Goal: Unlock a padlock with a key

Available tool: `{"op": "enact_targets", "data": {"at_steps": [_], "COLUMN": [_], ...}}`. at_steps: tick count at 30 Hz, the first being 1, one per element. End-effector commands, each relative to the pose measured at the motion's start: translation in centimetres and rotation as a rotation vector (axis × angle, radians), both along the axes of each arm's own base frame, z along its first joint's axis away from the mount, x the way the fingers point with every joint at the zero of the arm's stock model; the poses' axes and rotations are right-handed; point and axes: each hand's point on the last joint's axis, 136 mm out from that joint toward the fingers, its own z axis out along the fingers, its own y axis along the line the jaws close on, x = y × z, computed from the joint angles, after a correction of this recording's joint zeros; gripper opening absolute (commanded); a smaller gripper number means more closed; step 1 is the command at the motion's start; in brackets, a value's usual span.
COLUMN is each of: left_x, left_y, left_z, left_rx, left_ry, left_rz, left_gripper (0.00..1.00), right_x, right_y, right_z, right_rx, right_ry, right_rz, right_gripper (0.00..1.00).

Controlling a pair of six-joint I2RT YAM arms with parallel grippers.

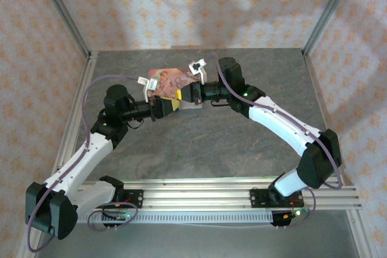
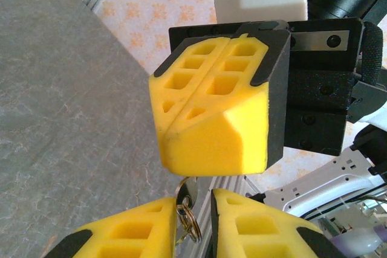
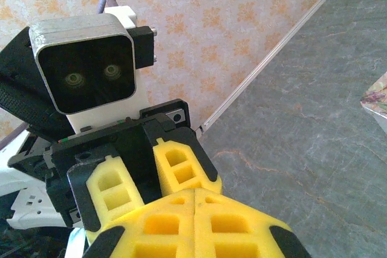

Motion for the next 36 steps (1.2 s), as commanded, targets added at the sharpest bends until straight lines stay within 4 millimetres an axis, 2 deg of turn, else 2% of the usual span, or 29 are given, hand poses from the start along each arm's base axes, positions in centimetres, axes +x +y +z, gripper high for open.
{"op": "enact_targets", "data": {"at_steps": [1, 7, 12, 15, 23, 24, 25, 26, 29, 33, 36], "left_x": [-0.5, -0.6, -0.8, -0.9, -1.0, -1.0, -0.9, -0.9, -0.7, -0.9, -1.1], "left_y": [0.3, 0.4, 0.4, 0.4, 0.7, 0.8, 1.1, 1.3, 2.0, 3.1, 4.6], "left_z": [0.1, 0.1, 0.1, 0.1, -0.3, -0.7, -1.1, -1.6, -2.7, -4.2, -5.9], "left_rx": [0.003, 0.003, 0.002, 0.005, 0.044, 0.059, 0.079, 0.094, 0.116, 0.151, 0.234], "left_ry": [-0.022, -0.02, -0.021, -0.022, -0.029, -0.024, -0.013, -0.002, 0.027, 0.057, 0.086], "left_rz": [-0.006, -0.006, -0.012, -0.013, 0.004, 0.017, 0.034, 0.046, 0.089, 0.152, 0.234], "left_gripper": [0.23, 0.22, 0.07, 0.01, 0.0, 0.0, 0.0, 0.0, 0.0, 0.0, 0.0], "right_x": [-0.9, -0.9, -0.9, -0.8, 0.0, 0.2, 0.6, 0.9, 1.8, 2.8, 4.1], "right_y": [-0.4, -0.5, -0.4, -0.3, -0.3, -0.3, -0.4, -0.6, -0.9, -1.5, -2.7], "right_z": [1.7, 1.9, 2.0, 2.0, 1.4, 1.2, 0.9, 0.7, -0.2, -1.1, -2.8], "right_rx": [0.031, 0.033, 0.038, 0.043, 0.027, 0.019, 0.007, -0.007, -0.048, -0.094, -0.153], "right_ry": [-0.068, -0.072, -0.067, -0.064, -0.031, -0.027, -0.016, -0.007, 0.024, 0.058, 0.088], "right_rz": [0.01, 0.006, 0.007, 0.007, -0.032, -0.048, -0.073, -0.094, -0.155, -0.231, -0.348], "right_gripper": [0.0, 0.0, 0.0, 0.0, 0.01, 0.1, 0.25, 0.35, 0.55, 0.62, 0.64]}}
